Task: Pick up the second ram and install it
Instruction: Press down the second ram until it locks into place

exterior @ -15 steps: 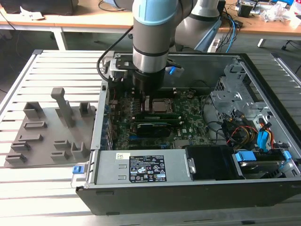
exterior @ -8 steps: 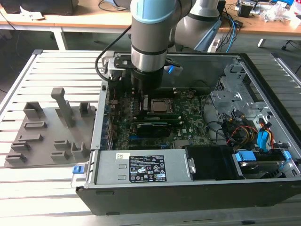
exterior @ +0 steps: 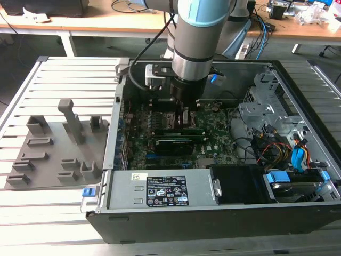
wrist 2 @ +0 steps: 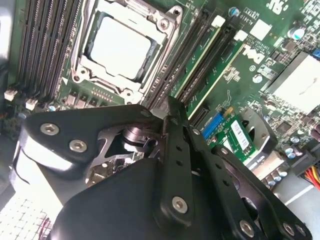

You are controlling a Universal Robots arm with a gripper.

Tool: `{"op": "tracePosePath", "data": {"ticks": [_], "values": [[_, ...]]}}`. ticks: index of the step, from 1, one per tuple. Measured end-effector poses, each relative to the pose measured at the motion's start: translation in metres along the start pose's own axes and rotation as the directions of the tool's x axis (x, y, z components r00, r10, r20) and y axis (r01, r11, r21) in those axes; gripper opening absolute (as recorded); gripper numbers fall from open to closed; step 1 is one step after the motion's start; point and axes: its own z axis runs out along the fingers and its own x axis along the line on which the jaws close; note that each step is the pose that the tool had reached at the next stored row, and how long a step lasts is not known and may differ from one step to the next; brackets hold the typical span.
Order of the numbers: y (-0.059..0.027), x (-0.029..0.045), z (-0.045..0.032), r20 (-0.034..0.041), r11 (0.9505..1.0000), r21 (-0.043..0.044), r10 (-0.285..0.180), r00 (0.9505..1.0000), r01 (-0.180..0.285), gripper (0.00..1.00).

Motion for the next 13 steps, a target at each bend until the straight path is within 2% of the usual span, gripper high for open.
{"op": "tracePosePath", "data": {"ticks": [6, 13], "values": [[-0.0003, -0.0023, -0.0131, 0.0001, 1.0000, 0.0000, 0.000, 1.0000, 0.000, 0.11], [-0.0002, -0.0023, -0.0145, 0.0002, 1.0000, 0.0000, 0.000, 1.0000, 0.000, 0.11]]}}
